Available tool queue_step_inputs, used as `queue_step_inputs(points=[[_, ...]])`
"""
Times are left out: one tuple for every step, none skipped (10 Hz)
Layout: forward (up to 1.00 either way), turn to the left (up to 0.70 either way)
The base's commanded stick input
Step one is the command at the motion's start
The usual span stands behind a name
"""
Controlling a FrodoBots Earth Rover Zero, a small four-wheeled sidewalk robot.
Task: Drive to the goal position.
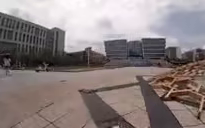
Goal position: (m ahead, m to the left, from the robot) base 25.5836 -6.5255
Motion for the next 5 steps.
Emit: queue_step_inputs(points=[[1.0, -0.35], [1.0, -0.4], [1.0, -0.4], [1.0, -0.4], [1.0, -0.36]])
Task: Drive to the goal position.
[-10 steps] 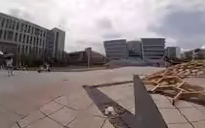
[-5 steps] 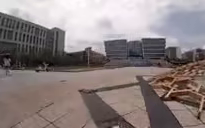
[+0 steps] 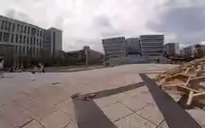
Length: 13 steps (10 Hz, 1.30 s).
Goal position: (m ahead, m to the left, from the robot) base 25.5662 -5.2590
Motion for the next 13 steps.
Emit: queue_step_inputs(points=[[1.0, -0.15], [1.0, -0.04], [1.0, 0.0], [1.0, 0.0], [1.0, 0.0], [1.0, 0.0], [1.0, 0.0], [1.0, 0.0], [1.0, 0.0], [1.0, 0.0], [1.0, -0.05], [1.0, -0.12], [1.0, -0.33]])
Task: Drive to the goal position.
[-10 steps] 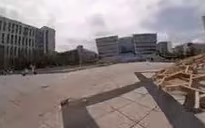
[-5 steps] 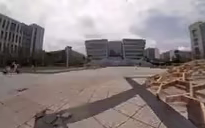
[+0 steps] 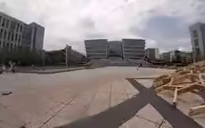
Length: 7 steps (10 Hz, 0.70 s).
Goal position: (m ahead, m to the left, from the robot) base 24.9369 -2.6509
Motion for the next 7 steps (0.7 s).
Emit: queue_step_inputs(points=[[1.0, -0.04], [1.0, -0.01], [1.0, 0.0], [1.0, 0.0], [1.0, -0.07], [1.0, -0.32], [1.0, -0.31]])
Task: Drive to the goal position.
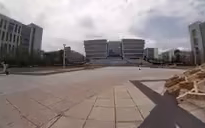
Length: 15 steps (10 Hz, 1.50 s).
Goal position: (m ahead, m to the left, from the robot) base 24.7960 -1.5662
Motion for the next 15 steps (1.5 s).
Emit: queue_step_inputs(points=[[1.0, -0.2], [1.0, -0.04], [1.0, 0.0], [1.0, 0.0], [1.0, 0.0], [1.0, 0.0], [1.0, 0.0], [1.0, 0.0], [1.0, 0.0], [1.0, 0.0], [1.0, 0.0], [1.0, 0.0], [1.0, 0.0], [1.0, -0.02], [1.0, -0.16]])
